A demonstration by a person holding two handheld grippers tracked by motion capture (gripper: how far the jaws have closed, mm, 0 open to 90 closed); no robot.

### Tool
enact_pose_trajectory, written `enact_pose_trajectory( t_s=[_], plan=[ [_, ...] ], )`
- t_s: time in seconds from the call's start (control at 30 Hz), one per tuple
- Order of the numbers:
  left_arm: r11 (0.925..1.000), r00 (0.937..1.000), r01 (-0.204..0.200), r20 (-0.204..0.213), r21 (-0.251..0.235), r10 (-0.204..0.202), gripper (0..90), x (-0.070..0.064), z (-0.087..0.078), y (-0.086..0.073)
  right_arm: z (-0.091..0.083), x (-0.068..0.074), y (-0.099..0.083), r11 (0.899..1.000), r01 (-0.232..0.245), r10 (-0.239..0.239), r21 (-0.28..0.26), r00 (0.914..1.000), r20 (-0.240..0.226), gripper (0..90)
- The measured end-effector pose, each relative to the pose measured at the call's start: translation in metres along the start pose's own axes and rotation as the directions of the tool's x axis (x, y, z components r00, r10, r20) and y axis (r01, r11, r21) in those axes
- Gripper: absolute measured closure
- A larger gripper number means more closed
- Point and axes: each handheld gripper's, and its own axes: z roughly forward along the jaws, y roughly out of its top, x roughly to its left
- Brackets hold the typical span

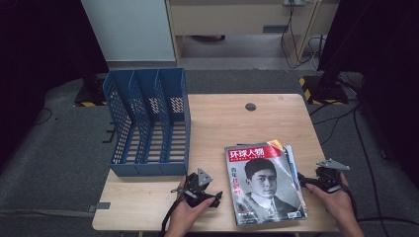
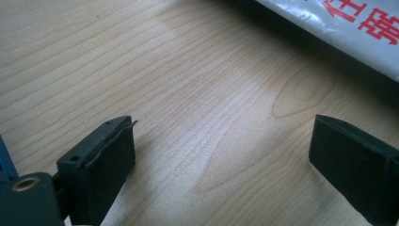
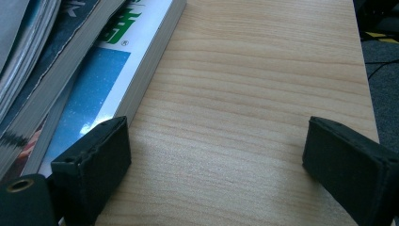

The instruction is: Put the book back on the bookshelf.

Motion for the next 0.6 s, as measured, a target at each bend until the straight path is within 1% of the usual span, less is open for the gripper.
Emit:
enact_pose_trajectory(
  t_s=[0.07,0.17,0.2,0.23,0.3,0.33,0.37,0.4,0.43,0.47,0.5,0.53,0.57,0.6],
  plan=[
    [1.0,0.9999,0.001,0.011,-0.003,-0.001,7.9,0.0,-0.002,0.001,0.0,0.0,0.0,1.0,-0.001,0.001,0.0,1.0,0.001,8.5],
    [0.9999,0.9999,-0.002,0.016,-0.015,0.002,8.5,-0.001,-0.006,0.002,0.0,0.0,0.001,1.0,-0.004,0.004,0.007,1.0,0.001,8.9],
    [0.9998,0.9997,0.001,0.024,-0.022,-0.001,9.3,-0.001,-0.008,0.003,0.0,0.0,0.003,1.0,0.001,-0.001,0.026,1.0,-0.006,11.4],
    [0.9998,0.9997,0.001,0.024,-0.022,-0.001,10.1,-0.001,-0.008,0.003,0.0,0.0,0.003,1.0,0.001,-0.001,0.026,1.0,-0.006,11.4],
    [0.9996,0.9994,0.006,0.035,-0.028,-0.005,10.9,-0.001,-0.011,0.004,-0.003,0.0,0.006,0.999,0.002,-0.002,0.035,1.0,-0.005,18.8],
    [0.9995,0.9991,0.01,0.043,-0.029,-0.008,11.3,-0.001,-0.012,0.005,-0.005,-0.001,0.007,0.999,0.013,-0.014,0.031,0.9999,0.001,22.3],
    [0.9994,0.9985,0.014,0.053,-0.031,-0.012,11.8,-0.001,-0.013,0.005,-0.007,-0.001,0.008,1.0,0.014,-0.014,0.019,0.9999,0.006,26.3],
    [0.9992,0.998,0.018,0.062,-0.036,-0.015,12.9,-0.001,-0.015,0.006,-0.013,-0.003,0.01,1.0,0.011,-0.011,0.006,0.9999,0.0,32.8],
    [0.9992,0.998,0.018,0.062,-0.036,-0.015,13.6,-0.001,-0.015,0.006,-0.013,-0.003,0.01,1.0,0.011,-0.011,0.006,0.9999,0.0,32.8],
    [0.999,0.9976,0.02,0.068,-0.039,-0.017,13.6,-0.002,-0.016,0.006,-0.017,-0.004,0.012,1.0,0.021,-0.021,-0.003,0.9998,-0.003,36.6],
    [0.999,0.9973,0.02,0.071,-0.041,-0.017,14.6,-0.002,-0.017,0.007,-0.021,-0.003,0.013,0.999,0.039,-0.039,-0.019,0.9991,-0.014,39.3],
    [0.9987,0.997,0.021,0.075,-0.046,-0.018,15.1,-0.003,-0.018,0.007,-0.023,-0.003,0.014,0.999,0.042,-0.042,-0.028,0.9988,-0.023,41.9],
    [0.9984,0.9968,0.023,0.077,-0.051,-0.02,16.0,-0.003,-0.02,0.008,-0.028,-0.002,0.017,0.998,0.036,-0.038,-0.045,0.9982,-0.045,46.3],
    [0.9983,0.9966,0.023,0.08,-0.054,-0.019,17.0,-0.003,-0.021,0.008,-0.03,-0.001,0.018,0.998,0.036,-0.039,-0.058,0.9976,-0.057,48.5]
  ],
)
